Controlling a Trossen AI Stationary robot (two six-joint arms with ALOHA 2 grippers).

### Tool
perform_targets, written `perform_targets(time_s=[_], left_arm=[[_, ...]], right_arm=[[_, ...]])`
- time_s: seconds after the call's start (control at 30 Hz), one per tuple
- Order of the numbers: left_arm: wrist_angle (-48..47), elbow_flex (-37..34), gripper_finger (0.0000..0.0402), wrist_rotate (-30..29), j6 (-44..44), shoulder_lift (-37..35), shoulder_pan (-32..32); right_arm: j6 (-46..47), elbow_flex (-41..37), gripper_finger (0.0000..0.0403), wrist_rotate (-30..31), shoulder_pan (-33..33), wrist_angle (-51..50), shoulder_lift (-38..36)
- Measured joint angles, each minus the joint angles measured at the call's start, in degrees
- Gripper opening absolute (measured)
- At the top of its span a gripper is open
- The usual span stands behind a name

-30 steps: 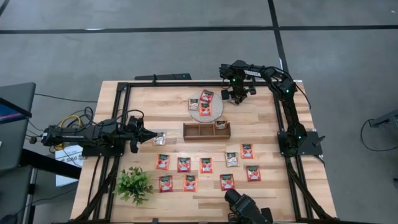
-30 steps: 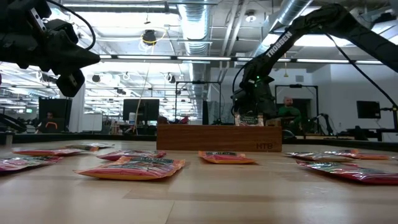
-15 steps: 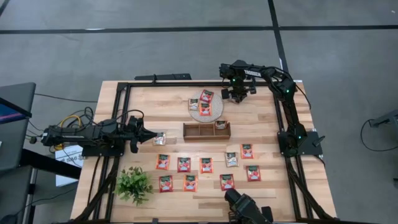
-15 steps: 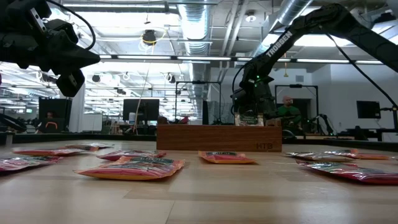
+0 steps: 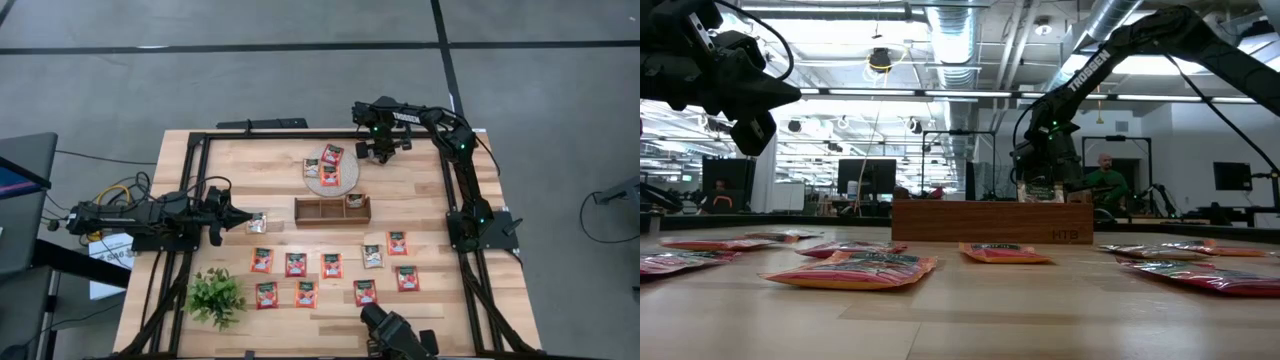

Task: Pick & Place Tea
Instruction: Put the brown tea bag into the right section of the wooden organizer

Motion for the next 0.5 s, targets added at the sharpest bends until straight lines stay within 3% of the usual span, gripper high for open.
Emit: perform_targets(time_s=[0.13, 0.5], left_arm=[[0.0, 0.0, 0.0, 0.0, 0.0, 0.0, 0.0], [0.0, 0.0, 0.0, 0.0, 0.0, 0.0, 0.0]], right_arm=[[-0.7, 0.0, 0.0002, 1.2, 0.1, -0.3, 0.0], [-7.7, 5.8, 0.0, 14.6, 3.2, -11.3, -2.9]])
